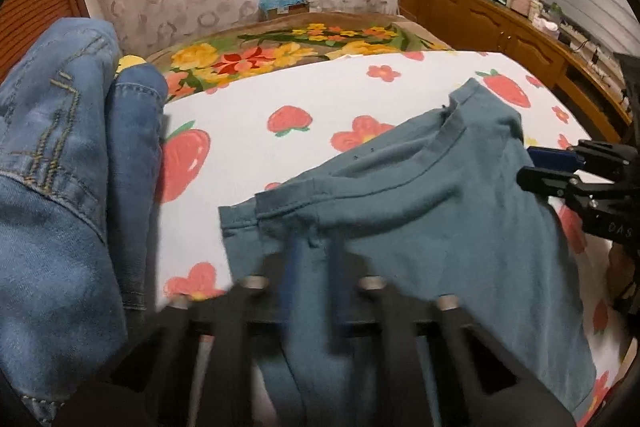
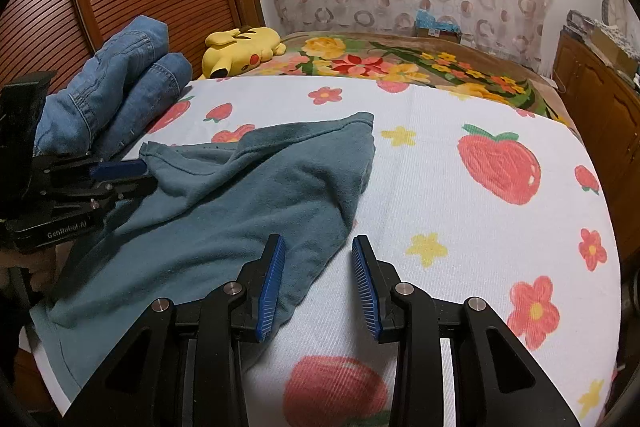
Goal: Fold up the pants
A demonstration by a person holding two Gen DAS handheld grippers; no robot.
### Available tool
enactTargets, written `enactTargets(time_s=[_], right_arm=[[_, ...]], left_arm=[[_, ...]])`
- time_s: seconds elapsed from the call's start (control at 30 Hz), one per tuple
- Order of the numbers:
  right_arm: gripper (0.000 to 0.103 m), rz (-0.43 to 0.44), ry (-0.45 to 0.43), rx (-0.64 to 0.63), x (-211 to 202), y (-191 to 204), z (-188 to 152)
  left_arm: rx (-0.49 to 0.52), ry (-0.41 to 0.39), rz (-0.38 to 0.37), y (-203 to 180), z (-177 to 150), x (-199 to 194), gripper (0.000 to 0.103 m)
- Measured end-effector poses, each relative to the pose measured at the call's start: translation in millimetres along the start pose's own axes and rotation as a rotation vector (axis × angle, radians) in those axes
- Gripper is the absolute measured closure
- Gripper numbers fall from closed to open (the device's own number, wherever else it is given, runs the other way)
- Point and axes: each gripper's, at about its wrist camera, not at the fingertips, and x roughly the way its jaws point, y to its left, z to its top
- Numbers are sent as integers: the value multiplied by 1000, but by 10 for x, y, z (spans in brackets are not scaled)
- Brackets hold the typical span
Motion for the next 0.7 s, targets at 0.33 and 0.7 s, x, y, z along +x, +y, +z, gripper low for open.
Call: enactTargets(time_s=[0.33,0.7], right_arm=[[67,-6,2,-9,2,5,-2],[67,14,-40,-31,-305,92,-63]], left_arm=[[-56,-54,51,307,-50,-219,100],[10,-150,-46,18,-214,-614,45]])
